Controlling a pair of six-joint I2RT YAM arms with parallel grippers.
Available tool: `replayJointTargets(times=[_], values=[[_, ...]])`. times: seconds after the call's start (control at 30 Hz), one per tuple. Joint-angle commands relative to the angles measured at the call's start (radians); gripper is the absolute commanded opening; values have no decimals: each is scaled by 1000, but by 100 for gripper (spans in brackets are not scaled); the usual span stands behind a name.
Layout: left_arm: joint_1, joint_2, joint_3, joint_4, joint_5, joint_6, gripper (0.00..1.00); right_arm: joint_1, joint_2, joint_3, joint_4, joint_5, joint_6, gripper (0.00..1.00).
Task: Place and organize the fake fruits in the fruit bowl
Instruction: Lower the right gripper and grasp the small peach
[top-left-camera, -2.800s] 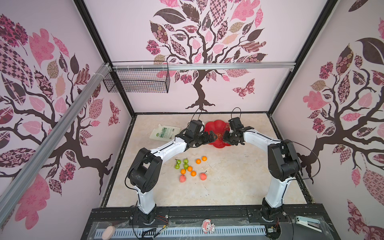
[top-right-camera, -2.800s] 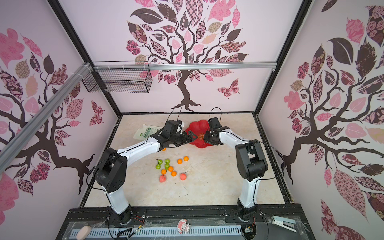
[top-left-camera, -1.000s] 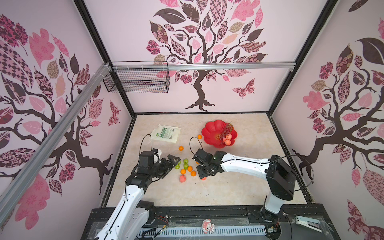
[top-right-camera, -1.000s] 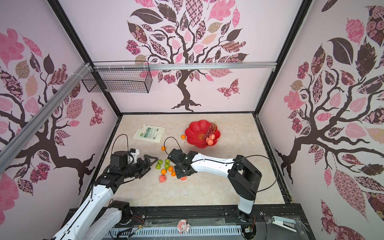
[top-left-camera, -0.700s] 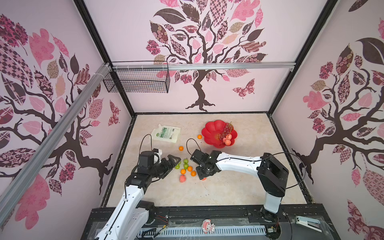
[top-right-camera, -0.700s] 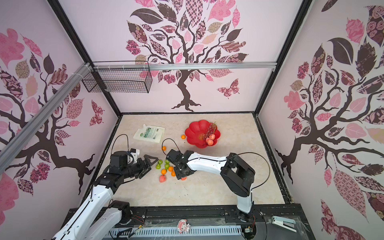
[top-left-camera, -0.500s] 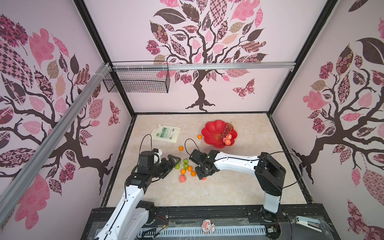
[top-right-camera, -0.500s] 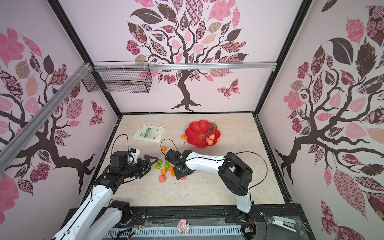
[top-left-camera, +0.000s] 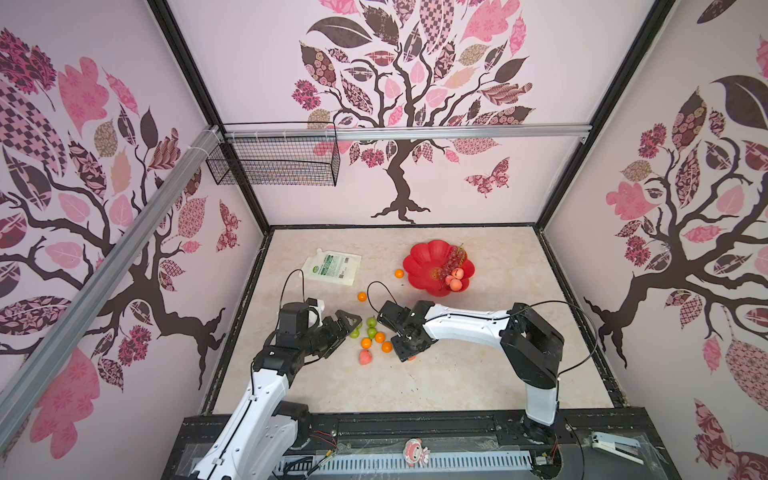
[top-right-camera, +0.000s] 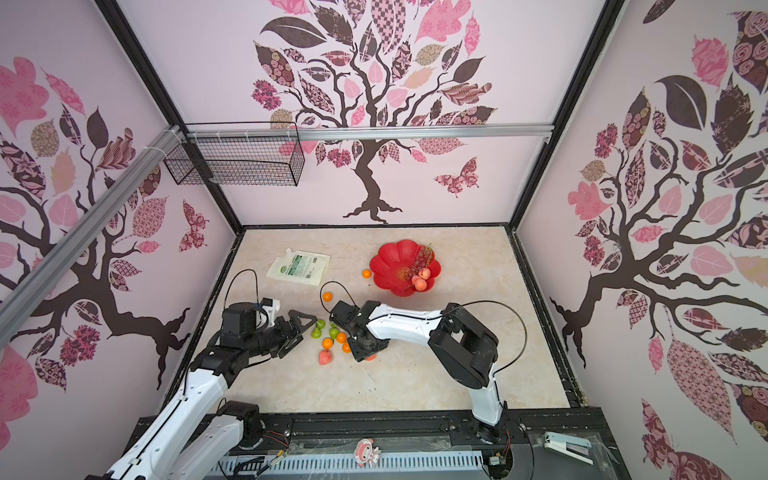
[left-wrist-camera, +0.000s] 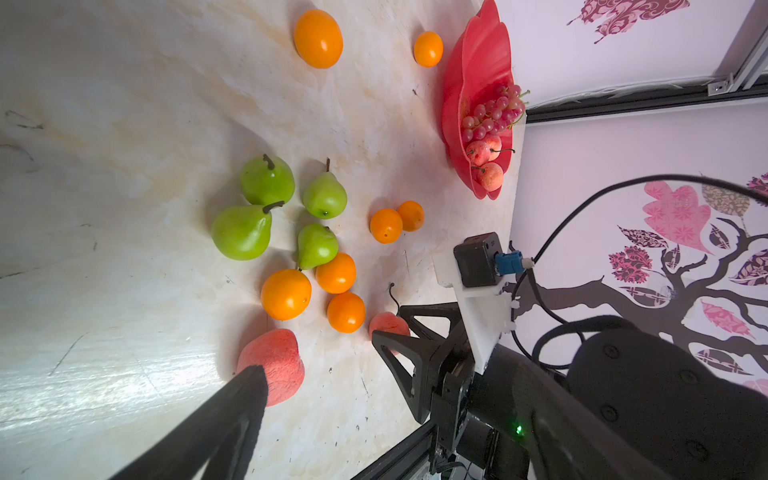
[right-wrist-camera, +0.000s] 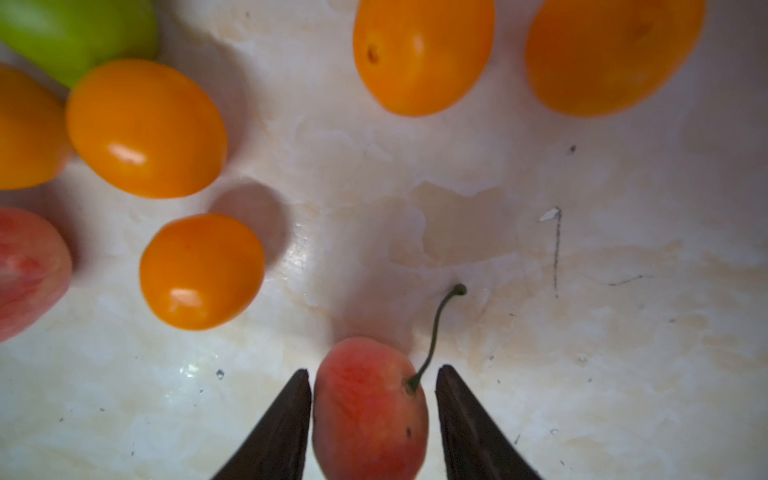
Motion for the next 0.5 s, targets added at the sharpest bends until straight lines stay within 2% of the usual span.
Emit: replayJointTargets(times=[0.0, 0.47], values=[[4, -19, -29, 29, -10, -8, 97, 3, 42, 38, -41, 17, -19, 51], [4, -23, -38, 43, -17, -9, 96, 3, 52, 43, -54, 21, -35, 46]])
